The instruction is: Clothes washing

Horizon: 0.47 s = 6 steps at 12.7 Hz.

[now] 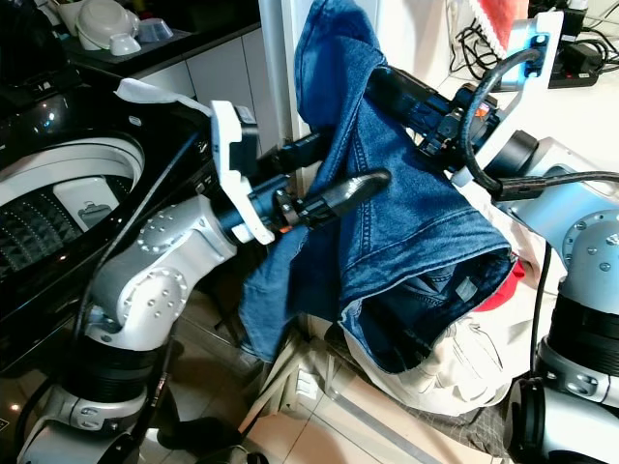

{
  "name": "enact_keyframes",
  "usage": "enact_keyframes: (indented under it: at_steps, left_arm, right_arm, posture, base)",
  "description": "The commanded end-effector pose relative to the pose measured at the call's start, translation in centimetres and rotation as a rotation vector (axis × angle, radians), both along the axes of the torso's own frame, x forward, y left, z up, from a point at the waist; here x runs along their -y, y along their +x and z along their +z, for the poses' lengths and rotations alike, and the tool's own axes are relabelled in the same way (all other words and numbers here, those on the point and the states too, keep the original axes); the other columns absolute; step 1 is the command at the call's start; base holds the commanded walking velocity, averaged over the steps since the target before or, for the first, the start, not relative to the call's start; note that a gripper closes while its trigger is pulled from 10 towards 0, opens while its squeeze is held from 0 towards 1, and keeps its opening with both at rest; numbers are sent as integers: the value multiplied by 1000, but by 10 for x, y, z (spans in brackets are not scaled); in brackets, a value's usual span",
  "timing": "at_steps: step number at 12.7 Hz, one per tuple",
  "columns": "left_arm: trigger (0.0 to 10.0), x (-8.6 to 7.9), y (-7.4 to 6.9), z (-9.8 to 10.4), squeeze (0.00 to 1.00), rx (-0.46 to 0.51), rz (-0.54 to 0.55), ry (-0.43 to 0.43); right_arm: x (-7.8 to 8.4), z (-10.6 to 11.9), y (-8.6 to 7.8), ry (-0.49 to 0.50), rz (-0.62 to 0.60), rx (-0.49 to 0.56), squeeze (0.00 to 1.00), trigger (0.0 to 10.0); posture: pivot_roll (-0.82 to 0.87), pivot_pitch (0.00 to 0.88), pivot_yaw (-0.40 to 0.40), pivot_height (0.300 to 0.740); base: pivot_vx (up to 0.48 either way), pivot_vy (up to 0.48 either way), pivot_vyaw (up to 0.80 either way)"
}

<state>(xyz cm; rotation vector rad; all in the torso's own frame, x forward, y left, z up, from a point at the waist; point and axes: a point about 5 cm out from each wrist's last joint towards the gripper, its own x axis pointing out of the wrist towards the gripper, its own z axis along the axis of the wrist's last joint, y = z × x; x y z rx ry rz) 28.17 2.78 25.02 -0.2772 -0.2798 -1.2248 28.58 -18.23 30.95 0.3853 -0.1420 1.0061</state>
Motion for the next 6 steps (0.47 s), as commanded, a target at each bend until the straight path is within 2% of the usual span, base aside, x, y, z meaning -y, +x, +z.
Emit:
enact_keyframes:
  at_steps: [1,2,3,6]
  left_arm:
    - [9176,2,1,0,0,-1,23,12]
    - [0,0,10,-3,0,-22,103,30]
    - [0,-5,19,-4,0,-40,183,32]
    - [0,-15,28,-3,0,-53,270,13]
  right_arm:
    - [-10,12,-5,-13,41,53,0,0]
    - [-12,12,-6,-12,45,50,0,0]
    - [-14,12,-5,-13,48,47,0,0]
    - [-16,10,-6,-23,50,43,0,0]
  posture:
    - [-38,0,85,740]
    - [-36,0,84,740]
    - [-36,0,84,740]
    - [-33,0,84,740]
  base:
    - [0,0,0]
    - [0,0,0]
    - [0,0,0]
    - [0,0,0]
